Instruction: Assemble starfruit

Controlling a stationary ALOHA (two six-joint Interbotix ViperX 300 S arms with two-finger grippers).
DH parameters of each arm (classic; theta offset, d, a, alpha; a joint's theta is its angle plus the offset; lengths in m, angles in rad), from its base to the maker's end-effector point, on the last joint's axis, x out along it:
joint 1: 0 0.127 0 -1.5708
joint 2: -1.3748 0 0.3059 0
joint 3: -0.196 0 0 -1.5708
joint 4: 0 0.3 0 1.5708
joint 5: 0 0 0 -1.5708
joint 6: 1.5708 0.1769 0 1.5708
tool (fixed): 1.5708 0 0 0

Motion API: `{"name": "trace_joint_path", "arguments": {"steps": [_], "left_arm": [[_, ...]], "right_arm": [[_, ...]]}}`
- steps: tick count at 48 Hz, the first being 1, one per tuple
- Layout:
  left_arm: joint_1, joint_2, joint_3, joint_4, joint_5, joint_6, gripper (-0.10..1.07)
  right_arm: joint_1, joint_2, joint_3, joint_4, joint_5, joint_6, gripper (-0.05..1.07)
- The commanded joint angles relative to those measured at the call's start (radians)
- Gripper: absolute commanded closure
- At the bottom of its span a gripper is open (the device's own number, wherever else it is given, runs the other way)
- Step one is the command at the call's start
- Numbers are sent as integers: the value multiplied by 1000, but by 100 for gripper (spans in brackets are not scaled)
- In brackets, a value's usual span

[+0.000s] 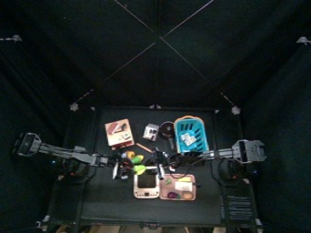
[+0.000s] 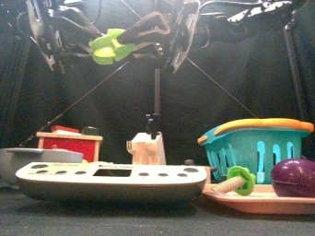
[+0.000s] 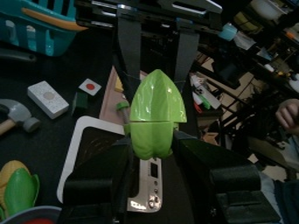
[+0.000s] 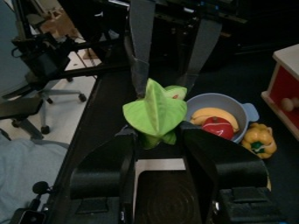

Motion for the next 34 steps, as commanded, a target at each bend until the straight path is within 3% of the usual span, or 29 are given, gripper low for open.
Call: {"name": "trace_joint_path", "arguments": {"steps": [1, 15, 25, 34], "left_arm": [[-11, -6, -35, -5, -6, 2, 26], [-14, -12, -15, 60, -92, 3, 22], [-14, -14, -8, 63, -104, 3, 8], [-14, -14, 3, 63, -127, 6, 7]], "right_arm": [[-8, -8, -31, -2, 9, 0, 35], [-6, -12, -15, -2, 11, 2, 35], [-5, -40, 14, 3, 20, 3, 35], [-3, -55, 31, 5, 31, 3, 35]]}}
